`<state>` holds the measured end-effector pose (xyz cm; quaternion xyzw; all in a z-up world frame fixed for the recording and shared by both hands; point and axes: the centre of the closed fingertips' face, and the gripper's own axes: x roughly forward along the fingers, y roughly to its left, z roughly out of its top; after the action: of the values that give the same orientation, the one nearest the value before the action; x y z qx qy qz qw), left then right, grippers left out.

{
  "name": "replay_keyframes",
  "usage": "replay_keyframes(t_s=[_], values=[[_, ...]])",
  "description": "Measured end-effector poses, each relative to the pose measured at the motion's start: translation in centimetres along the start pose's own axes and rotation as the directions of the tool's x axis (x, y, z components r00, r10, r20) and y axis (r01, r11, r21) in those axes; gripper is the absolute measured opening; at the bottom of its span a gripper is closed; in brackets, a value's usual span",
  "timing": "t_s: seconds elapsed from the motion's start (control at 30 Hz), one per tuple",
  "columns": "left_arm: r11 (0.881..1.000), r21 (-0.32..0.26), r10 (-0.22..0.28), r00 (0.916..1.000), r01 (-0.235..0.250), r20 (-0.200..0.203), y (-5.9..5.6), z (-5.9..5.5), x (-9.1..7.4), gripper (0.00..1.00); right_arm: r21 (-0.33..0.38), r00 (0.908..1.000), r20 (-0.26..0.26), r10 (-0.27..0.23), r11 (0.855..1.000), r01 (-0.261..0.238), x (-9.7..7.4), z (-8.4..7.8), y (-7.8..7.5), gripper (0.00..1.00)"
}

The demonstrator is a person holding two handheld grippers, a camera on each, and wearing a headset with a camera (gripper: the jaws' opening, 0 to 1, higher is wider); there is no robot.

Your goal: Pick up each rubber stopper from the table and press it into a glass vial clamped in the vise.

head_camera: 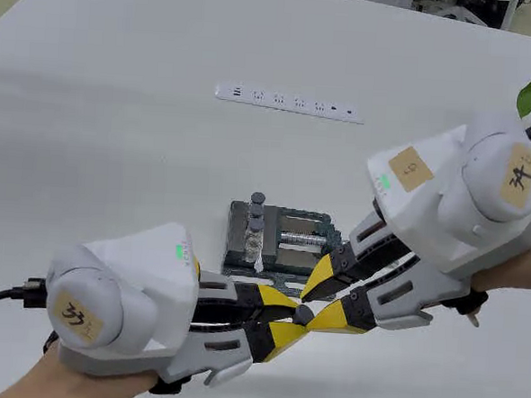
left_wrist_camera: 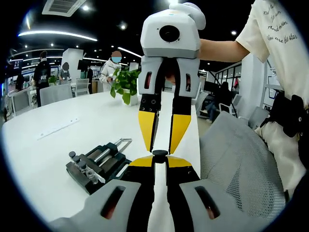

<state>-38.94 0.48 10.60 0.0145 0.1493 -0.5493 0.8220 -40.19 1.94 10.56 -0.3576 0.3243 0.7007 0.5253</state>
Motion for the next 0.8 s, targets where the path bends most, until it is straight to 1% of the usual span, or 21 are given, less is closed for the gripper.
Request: replay_keyframes(t_s=[0.2,0.33,0.47,0.8], values=[[1.0,0.002,0.0,1.0,0.0,0.001,0.06,0.09,0.07,0.04,-0.013,1.0,-0.008,-0.003,1.0,0.003,-0.02,-0.11,-0.04,0.08],[1.0,-0.007,0.003,1.0,-0.003,0.008,0.05,0.17,0.09,0.04,-0.024,0.9999,-0.011,-0.008,1.0,0.008,-0.11,-0.15,-0.12,0.07],[1.0,0.0,0.0,1.0,0.0,0.002,0.07,0.01,0.11,0.04,-0.035,0.9997,-0.024,0.0,0.999,-0.001,-0.03,-0.22,-0.07,0.07],[1.0,-0.004,0.006,0.9999,-0.006,0.012,0.14,-0.02,-0.04,0.04,-0.037,0.9993,-0.035,0.016,0.999,-0.017,0.08,-0.11,-0.27,0.07]])
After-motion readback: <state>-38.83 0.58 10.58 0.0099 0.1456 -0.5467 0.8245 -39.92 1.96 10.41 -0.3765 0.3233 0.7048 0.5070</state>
